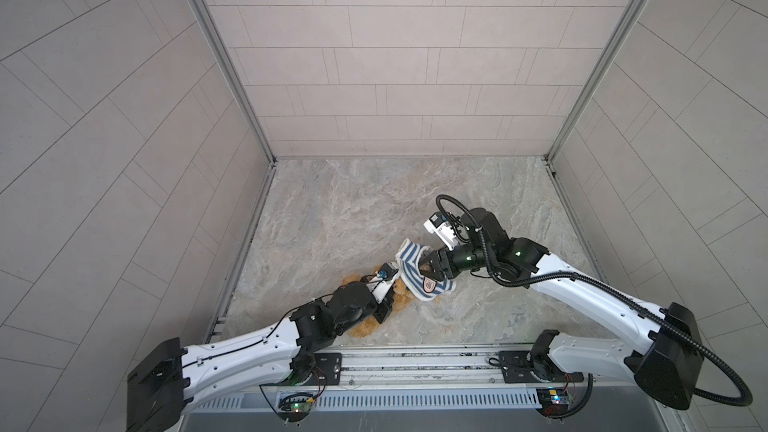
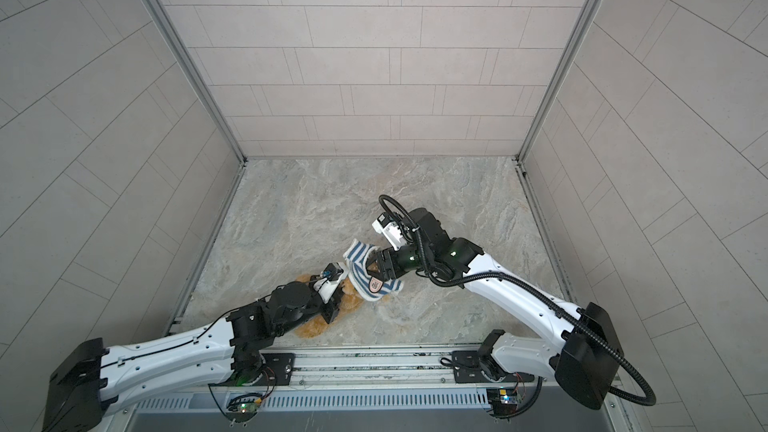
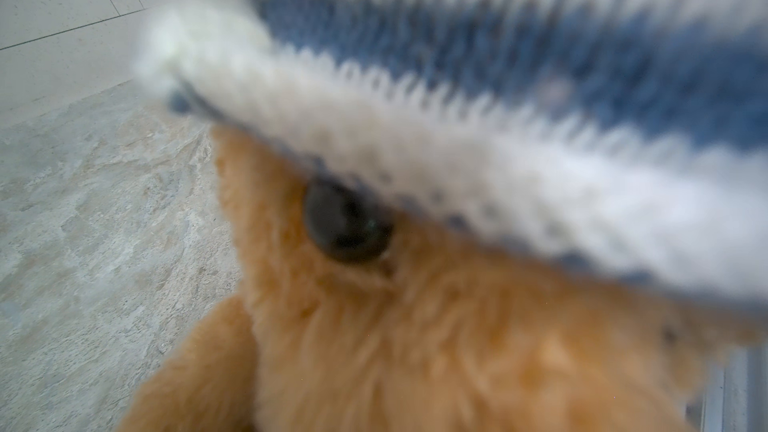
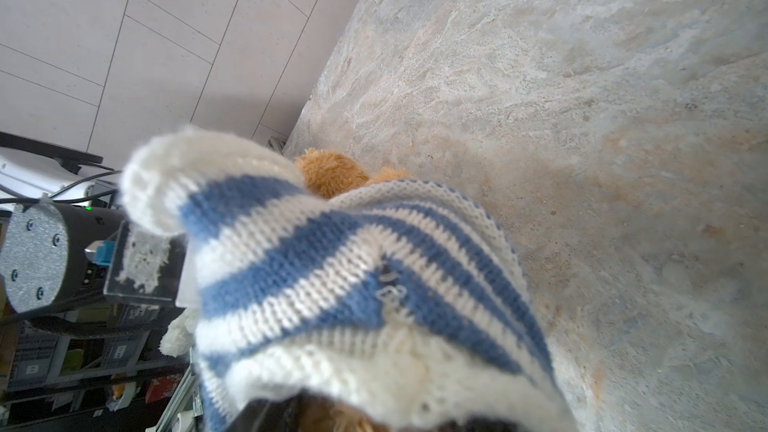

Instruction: Dress the teddy bear

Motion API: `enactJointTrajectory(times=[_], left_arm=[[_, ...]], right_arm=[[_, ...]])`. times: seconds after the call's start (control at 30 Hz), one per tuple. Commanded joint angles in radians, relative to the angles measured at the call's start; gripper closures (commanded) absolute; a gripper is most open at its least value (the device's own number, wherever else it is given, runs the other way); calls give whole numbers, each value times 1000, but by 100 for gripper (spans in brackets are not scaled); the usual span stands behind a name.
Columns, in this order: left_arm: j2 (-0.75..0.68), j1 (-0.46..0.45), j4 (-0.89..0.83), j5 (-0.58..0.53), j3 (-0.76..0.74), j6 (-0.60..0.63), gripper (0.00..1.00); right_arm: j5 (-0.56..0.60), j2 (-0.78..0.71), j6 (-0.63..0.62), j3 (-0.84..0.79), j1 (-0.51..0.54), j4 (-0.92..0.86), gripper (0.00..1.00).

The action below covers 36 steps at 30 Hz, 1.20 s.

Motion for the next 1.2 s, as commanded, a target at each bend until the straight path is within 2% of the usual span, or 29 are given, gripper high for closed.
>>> enactJointTrajectory(times=[0.0,0.1,0.17,0.3,0.47,0.6,0.73,0.9,1.17], left_arm=[[7,-11,52,0,32,21,100],[-5,-11,61,0,29,8,100],[-13,-11,66,0,27,-2,100],[-12,-11,71,-2,27,-8,100],[-12,-11,74,-13,24,-13,100],[-22,-11,64,-24,30,-13,100],[-27,-11,64,-41,33,-19,100],[-28,-11,76,-81,26,-37,100],[-8,-11,89,-89,21,-38,100]], right_arm=[[-36,9,-33,59,6,-22,43],[12,18,-148,117,8,-203,44],[24,17,-184,121,11,-261,44],[23,17,-191,96,34,-270,45],[33,26,-209,97,64,-281,53],[39,28,-215,93,81,-281,45],[48,23,-206,74,96,-260,46],[64,-7,-184,29,98,-209,67],[65,-24,-120,-23,103,-97,82]])
